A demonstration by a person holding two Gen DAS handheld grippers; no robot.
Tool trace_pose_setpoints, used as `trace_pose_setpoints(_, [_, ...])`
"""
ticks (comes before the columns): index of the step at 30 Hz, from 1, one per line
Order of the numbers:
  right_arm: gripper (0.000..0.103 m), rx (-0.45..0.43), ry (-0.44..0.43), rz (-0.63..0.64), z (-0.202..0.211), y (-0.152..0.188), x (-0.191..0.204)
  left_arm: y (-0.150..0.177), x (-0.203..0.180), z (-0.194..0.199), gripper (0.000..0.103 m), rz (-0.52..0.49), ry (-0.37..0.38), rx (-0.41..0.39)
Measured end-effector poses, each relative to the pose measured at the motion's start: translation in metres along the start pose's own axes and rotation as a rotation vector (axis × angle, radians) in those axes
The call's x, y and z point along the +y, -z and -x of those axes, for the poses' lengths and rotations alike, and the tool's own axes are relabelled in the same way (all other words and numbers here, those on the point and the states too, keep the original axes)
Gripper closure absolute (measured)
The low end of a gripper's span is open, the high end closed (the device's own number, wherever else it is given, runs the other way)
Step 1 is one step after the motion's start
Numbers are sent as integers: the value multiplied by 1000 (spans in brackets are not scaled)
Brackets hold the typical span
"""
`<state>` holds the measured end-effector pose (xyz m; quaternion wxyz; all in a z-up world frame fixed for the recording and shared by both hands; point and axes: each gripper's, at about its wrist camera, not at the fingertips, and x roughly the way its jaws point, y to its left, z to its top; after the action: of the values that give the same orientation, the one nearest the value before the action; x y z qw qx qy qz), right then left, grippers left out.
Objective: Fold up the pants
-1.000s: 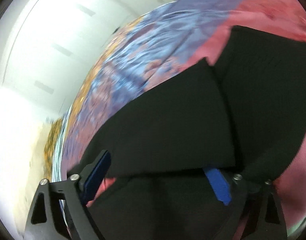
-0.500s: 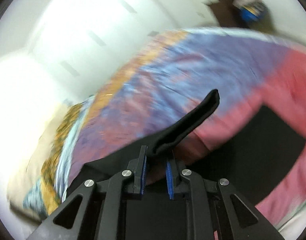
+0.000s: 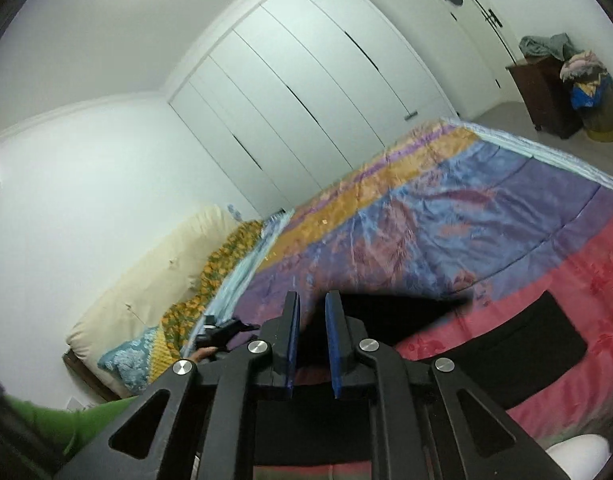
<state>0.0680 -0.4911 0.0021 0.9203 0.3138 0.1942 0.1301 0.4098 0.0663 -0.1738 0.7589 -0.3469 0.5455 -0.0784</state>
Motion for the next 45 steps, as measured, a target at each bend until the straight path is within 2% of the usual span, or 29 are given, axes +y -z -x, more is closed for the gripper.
trace_pose_setpoints(1, [89, 4, 9, 0, 3, -2, -5, 1, 1, -4, 66, -7, 1, 15])
trace_pose_setpoints(2, [89, 23, 27, -8, 3, -2, -12, 2, 1, -9, 94, -15, -20, 38])
trace_pose_setpoints(3, [89, 54, 50, -31, -1, -1, -22, 4, 3, -11, 97, -28, -47, 48])
trace_pose_setpoints(5, [88, 110, 89, -128, -11, 8, -48, 9, 5, -11, 97, -51, -82, 45])
trace_pose_setpoints(7, [87, 177, 128, -229, -27, 27, -68, 11, 11, -8, 93, -44, -77, 38])
trace_pose_setpoints(8, [87, 200, 139, -259, -35, 36, -73, 11, 13, -5, 80, -34, -73, 29])
trace_pose_setpoints(9, [86, 224, 136, -288, -44, 47, -77, 12, 15, -4, 59, -28, -79, 23])
trace_pose_setpoints(11, [86, 304, 90, -418, -66, 74, -86, 11, 16, 1, 38, -28, -87, 3])
trace_pose_setpoints(12, [84, 337, 72, -484, -74, 86, -92, 10, 15, 1, 37, -34, -91, -7])
trace_pose_setpoints(13, [76, 381, 54, -557, -82, 102, -94, 9, 15, 3, 37, -42, -90, -11])
trace_pose_setpoints(14, [56, 411, 52, -585, -86, 114, -93, 8, 16, 2, 37, -44, -90, -9])
trace_pose_setpoints(15, [42, 442, 70, -596, -89, 124, -90, 8, 17, 2, 37, -44, -93, -7])
trace_pose_setpoints(16, [15, 466, 101, -596, -90, 133, -87, 7, 17, 0, 37, -45, -99, -8])
trace_pose_setpoints(17, [9, 473, 115, -605, -88, 140, -85, 8, 18, 0, 37, -50, -105, -11])
trace_pose_setpoints(19, [9, 498, 94, -708, -85, 161, -86, 11, 19, 1, 37, -62, -117, -16])
trace_pose_setpoints(23, [9, 540, 76, -1038, -84, 220, -99, 22, 19, -2, 37, -83, -117, -13])
trace_pose_setpoints(25, [9, 546, 89, -1121, -93, 245, -104, 28, 18, 1, 37, -101, -114, -10])
trace_pose_setpoints(27, [9, 509, 108, -1157, -100, 259, -113, 31, 16, 5, 37, -119, -111, -11])
trace_pose_setpoints(29, [8, 439, 180, -1154, -100, 265, -126, 33, 15, 9, 37, -131, -109, -16])
trace_pose_setpoints(32, [8, 275, 230, -1102, -86, 252, -133, 35, 16, 20, 37, -150, -101, -31])
trace_pose_setpoints(34, [8, 209, 254, -997, -74, 235, -124, 35, 18, 25, 37, -157, -95, -41])
trace_pose_setpoints(37, [10, 162, 264, -859, -67, 212, -109, 36, 20, 27, 36, -167, -97, -48])
trace_pose_setpoints(39, [18, 144, 284, -808, -63, 204, -106, 37, 24, 26, 36, -170, -111, -44])
trace_pose_setpoints(42, [36, 144, 313, -766, -59, 198, -105, 38, 27, 23, 36, -171, -120, -36])
trace_pose_setpoints(43, [46, 150, 327, -753, -58, 196, -106, 39, 28, 22, 36, -175, -126, -35])
trace_pose_setpoints(44, [62, 151, 345, -744, -57, 195, -107, 40, 29, 23, 36, -179, -129, -34])
trace_pose_setpoints(45, [71, 157, 361, -736, -57, 196, -110, 40, 30, 23, 36, -181, -132, -34])
